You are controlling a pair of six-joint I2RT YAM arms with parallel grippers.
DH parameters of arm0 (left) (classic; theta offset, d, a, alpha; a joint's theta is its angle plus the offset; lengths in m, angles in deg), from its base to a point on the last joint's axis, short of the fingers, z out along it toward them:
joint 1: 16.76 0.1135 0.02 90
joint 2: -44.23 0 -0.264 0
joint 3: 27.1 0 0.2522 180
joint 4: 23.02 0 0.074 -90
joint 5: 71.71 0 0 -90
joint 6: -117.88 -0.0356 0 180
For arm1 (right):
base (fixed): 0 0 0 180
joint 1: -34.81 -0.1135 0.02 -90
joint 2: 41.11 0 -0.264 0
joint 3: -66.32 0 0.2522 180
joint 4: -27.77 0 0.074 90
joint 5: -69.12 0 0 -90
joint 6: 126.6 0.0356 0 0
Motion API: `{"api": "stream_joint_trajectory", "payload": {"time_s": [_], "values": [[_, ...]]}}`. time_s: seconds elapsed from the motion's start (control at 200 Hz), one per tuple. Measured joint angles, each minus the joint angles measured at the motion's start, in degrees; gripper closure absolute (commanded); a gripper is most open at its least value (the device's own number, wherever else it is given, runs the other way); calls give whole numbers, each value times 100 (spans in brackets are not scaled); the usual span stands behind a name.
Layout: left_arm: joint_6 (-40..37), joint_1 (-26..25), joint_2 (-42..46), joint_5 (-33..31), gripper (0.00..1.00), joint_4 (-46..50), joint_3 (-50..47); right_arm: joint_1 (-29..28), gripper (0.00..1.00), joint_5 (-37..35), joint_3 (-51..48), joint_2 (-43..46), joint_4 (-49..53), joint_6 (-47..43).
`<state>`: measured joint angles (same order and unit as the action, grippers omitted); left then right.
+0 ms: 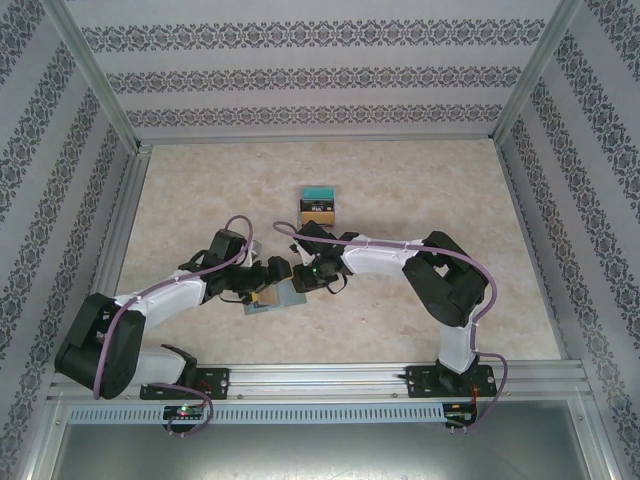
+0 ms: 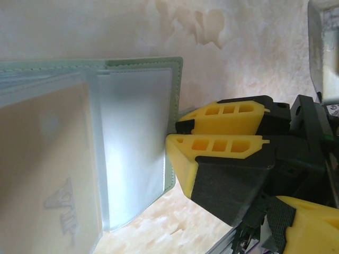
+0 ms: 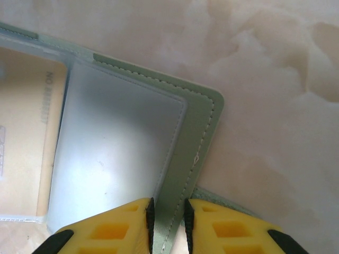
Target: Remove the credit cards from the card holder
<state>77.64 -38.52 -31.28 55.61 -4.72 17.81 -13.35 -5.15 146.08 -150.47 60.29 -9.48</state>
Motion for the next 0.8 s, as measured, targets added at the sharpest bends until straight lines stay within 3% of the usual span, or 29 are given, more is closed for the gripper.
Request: {"api": "stream_joint_trajectory", "payload": {"time_s": [0.145,0.41,0.804], "values": [[-44,2,70,-245,2,243,72,0,73,0,0,-2,0,0],[-162,11,793,-1384,4,1259,208,0,73,0,0,-2,0,0],[-162,11,612,-1410,6,1263,208,0,73,0,0,-2,-2,0]]}}
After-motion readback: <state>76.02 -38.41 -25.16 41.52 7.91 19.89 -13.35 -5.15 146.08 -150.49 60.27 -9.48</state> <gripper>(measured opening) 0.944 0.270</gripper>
